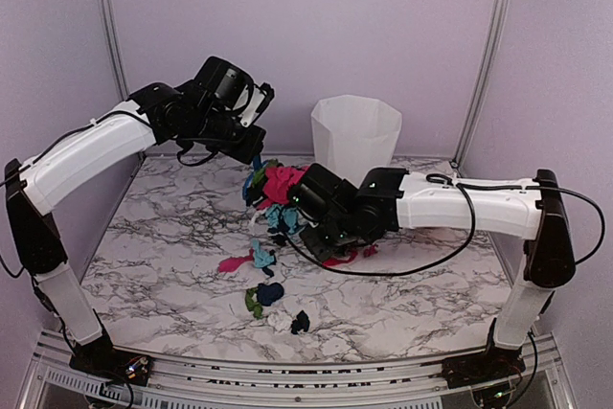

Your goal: Sweep away the paper scraps from the table

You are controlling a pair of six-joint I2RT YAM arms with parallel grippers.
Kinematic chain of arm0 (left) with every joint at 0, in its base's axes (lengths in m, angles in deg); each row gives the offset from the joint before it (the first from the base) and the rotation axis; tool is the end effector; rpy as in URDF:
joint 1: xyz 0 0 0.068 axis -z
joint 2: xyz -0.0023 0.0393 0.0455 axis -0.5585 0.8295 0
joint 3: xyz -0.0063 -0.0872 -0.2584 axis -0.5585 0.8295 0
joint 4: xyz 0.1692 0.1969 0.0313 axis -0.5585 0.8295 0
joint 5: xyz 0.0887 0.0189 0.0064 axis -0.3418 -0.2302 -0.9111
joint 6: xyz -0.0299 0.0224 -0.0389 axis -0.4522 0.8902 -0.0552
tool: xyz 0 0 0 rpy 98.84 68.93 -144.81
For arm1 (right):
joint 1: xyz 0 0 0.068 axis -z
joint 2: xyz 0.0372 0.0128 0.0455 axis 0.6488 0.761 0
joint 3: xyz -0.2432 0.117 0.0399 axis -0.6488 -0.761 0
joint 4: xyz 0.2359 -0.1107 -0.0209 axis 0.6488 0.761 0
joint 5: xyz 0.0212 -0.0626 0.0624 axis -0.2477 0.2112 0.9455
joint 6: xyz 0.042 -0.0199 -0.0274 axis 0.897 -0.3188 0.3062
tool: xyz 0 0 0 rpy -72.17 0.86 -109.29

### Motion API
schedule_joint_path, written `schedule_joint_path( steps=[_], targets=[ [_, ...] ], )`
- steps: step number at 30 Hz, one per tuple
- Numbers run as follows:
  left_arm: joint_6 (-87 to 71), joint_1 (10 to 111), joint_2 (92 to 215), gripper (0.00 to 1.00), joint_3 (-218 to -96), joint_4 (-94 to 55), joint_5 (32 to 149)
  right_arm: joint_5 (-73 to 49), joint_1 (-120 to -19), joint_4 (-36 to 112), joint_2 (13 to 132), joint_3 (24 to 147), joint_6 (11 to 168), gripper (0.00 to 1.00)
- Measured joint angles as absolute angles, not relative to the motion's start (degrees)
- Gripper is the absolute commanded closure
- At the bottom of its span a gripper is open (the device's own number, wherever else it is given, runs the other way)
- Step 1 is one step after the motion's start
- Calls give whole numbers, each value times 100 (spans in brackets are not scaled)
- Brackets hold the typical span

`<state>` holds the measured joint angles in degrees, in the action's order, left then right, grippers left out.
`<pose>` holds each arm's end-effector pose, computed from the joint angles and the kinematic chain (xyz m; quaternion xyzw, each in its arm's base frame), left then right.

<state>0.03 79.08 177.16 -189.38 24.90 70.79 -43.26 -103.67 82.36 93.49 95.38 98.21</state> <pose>0.2774 -0.2686 0.3922 0.2763 0.8477 -0.1001 0.4416 0.1831 0.3316 0.2653 -0.3360 0.8889 0.0017 0.3113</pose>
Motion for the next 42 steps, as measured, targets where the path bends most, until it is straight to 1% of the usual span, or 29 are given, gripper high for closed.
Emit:
schedule_joint_path(
  steps=[9,15,18,24,34,42],
  targets=[
    [-224,7908,17792,100,-20260,3012,6946,-3897,-10201,8509,9351,10387,9644,100],
    [-373,7906,18147,100,-21023,3192,6664,-3801,-10037,8900,9411,11152,9493,100],
    [-501,7877,18324,100,-21216,3207,6441,-3786,-9921,9101,9428,11412,9414,100],
    [-773,7713,18457,100,-21347,3270,6283,-3773,-9652,9394,9441,11702,9268,100],
    [-1050,7466,18490,100,-21314,3342,6286,-3596,-9274,9425,9441,11962,9156,100],
    [-1113,7390,18488,100,-20868,3316,6351,-3602,-9014,9543,9441,12137,9010,100]
  ],
)
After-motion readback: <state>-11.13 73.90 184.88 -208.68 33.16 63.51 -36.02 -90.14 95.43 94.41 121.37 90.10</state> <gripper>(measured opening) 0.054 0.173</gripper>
